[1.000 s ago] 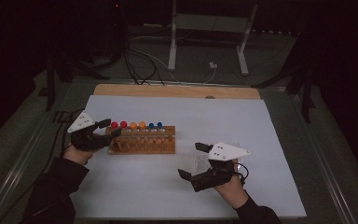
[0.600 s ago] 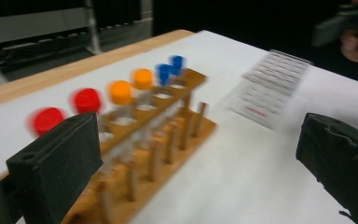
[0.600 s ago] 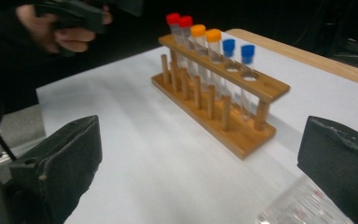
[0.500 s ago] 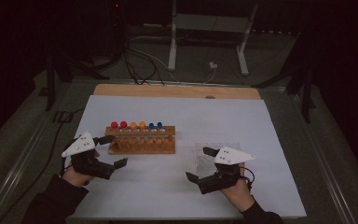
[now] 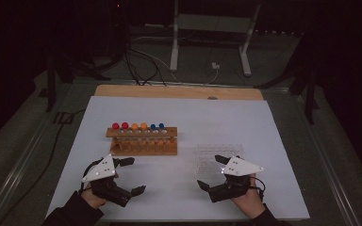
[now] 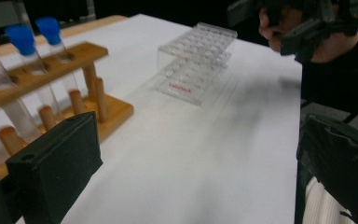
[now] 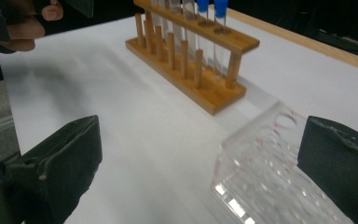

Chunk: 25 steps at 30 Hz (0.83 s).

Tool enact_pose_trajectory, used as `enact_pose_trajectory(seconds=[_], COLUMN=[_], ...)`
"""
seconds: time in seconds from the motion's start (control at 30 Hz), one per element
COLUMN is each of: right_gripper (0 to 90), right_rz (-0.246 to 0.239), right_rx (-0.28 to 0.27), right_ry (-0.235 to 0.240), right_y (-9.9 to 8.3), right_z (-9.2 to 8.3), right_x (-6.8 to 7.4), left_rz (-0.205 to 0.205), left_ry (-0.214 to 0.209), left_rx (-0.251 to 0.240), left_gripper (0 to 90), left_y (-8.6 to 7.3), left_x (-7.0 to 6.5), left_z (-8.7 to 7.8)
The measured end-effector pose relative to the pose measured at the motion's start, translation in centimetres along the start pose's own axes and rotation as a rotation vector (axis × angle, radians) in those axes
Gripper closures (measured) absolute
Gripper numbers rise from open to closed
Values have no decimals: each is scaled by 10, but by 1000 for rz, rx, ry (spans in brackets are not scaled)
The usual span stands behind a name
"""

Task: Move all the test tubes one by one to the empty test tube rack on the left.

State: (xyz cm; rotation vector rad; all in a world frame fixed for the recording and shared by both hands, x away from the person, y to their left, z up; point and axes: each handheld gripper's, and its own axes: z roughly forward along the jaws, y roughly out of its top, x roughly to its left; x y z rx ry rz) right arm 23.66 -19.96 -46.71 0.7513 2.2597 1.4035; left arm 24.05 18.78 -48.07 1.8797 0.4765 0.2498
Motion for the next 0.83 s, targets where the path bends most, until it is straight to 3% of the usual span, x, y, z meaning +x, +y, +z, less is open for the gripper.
enact_pose_trajectory(seconds=[0.23,0.4,0.6,0.83], right_gripper=[0,0,0,0], right_rz=[-17,-31,-44,-46], right_rx=[30,65,53,35], right_ry=[-41,-78,-123,-123], right_y=[-19,-34,-40,-40], right_z=[-11,-18,-19,-19], right_x=[-6,-13,-19,-20], left_rz=[17,22,20,12], left_ry=[-17,-4,-3,-3], left_rx=[28,62,79,64], left_gripper=[5,6,5,5], left_y=[-19,-24,-26,-25], left_x=[4,6,8,8], left_z=[4,6,9,6])
